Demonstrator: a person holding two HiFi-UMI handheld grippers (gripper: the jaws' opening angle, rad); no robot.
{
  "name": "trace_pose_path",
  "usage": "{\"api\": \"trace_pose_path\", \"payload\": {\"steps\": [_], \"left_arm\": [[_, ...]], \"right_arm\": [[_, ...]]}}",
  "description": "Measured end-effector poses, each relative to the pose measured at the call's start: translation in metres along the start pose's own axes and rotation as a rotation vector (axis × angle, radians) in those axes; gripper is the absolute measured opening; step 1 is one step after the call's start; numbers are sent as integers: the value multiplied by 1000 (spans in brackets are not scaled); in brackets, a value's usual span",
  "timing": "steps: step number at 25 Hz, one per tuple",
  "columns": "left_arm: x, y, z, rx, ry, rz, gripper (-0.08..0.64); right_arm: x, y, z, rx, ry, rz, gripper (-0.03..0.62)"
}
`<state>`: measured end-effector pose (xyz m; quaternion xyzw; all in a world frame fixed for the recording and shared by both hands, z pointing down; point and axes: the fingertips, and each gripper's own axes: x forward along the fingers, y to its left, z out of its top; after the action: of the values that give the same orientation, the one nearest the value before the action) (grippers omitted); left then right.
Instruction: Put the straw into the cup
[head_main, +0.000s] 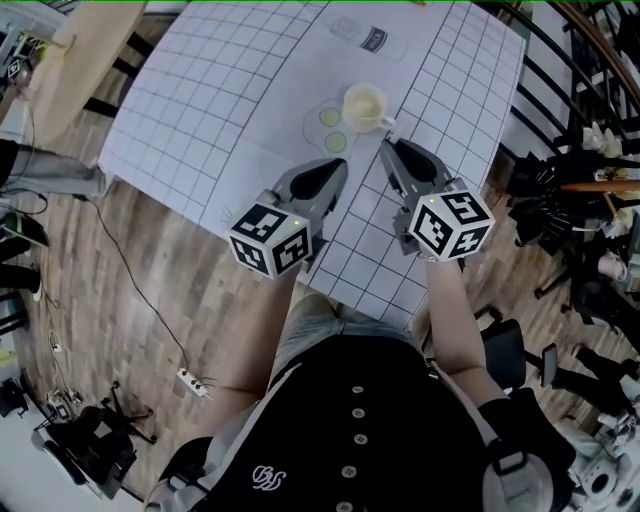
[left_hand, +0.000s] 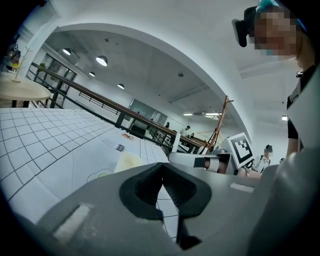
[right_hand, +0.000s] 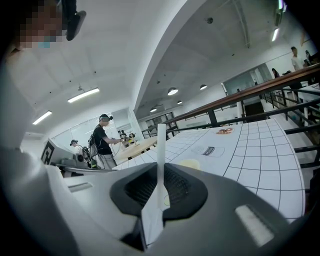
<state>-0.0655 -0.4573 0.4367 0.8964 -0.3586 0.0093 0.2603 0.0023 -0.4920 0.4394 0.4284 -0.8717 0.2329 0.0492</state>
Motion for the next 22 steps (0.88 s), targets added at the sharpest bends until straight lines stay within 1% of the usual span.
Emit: {"api": "trace_pose_path", "payload": {"steps": [6, 12, 17, 22], "left_arm": [[13, 11, 0, -15, 10, 15, -2], [26, 20, -1, -31, 25, 13, -2], [35, 34, -1, -39, 28, 19, -2], [42, 44, 2, -43, 25, 19, -2]], "right_arm": [[22, -13, 8, 3, 4, 14, 41], [43, -26, 28, -2, -26, 19, 40], [65, -35, 37, -60, -33, 30, 41], [82, -45, 35, -101, -23, 14, 41]]}}
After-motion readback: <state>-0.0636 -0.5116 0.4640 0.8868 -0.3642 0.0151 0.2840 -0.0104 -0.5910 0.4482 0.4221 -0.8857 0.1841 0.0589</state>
